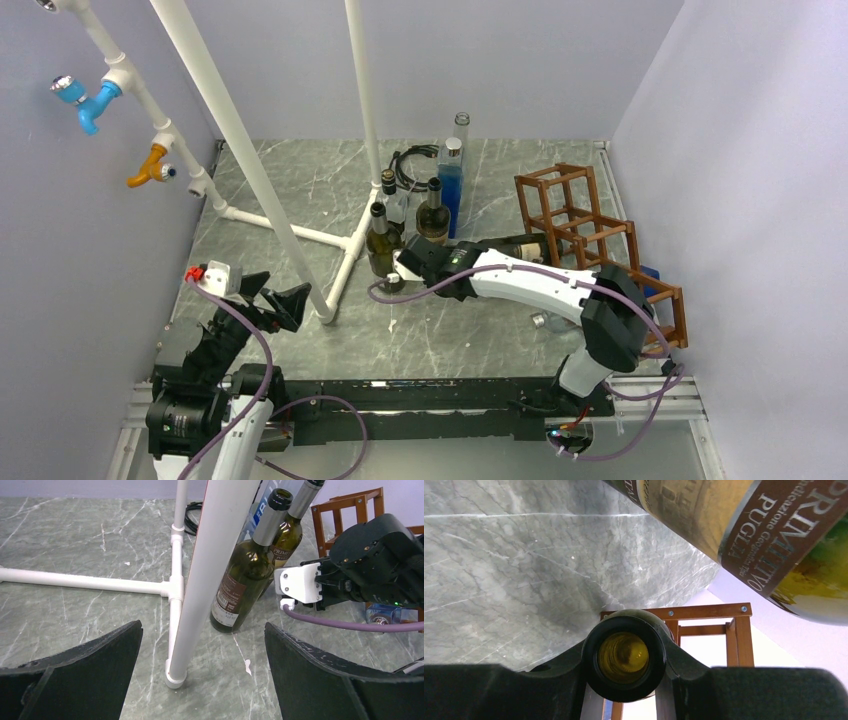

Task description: Put the wine bottle on the wine rack

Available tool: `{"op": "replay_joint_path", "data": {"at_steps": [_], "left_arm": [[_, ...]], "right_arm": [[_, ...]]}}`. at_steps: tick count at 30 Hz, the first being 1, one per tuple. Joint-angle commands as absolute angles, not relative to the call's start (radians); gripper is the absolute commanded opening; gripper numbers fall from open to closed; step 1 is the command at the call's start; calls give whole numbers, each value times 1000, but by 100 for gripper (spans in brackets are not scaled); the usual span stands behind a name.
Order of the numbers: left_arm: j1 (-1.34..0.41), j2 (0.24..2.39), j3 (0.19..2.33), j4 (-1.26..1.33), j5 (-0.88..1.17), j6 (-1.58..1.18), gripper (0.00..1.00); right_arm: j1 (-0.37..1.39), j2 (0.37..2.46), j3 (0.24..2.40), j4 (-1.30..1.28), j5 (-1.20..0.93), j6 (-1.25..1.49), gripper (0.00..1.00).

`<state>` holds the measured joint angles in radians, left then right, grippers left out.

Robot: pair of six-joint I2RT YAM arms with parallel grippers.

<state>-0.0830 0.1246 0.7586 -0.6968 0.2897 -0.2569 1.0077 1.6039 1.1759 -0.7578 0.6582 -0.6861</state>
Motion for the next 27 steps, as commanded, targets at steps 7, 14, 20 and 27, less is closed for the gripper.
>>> {"op": "replay_joint_path", "data": {"at_steps": [7,14,20,27], "left_arm": [[-92,103,765,-669,271,-265,98],[-94,101,764,-669,274,-262,98],[-93,103,764,-669,275,-263,98],[-94,107,764,-669,278,-263,98]], "right_arm": [[980,1626,1167,-783,867,-715,0],[979,1568,1119,-755,856,-723,0],[966,1524,1074,-702,826,-719,0],[946,1466,985,-592,805,-768,0]]}}
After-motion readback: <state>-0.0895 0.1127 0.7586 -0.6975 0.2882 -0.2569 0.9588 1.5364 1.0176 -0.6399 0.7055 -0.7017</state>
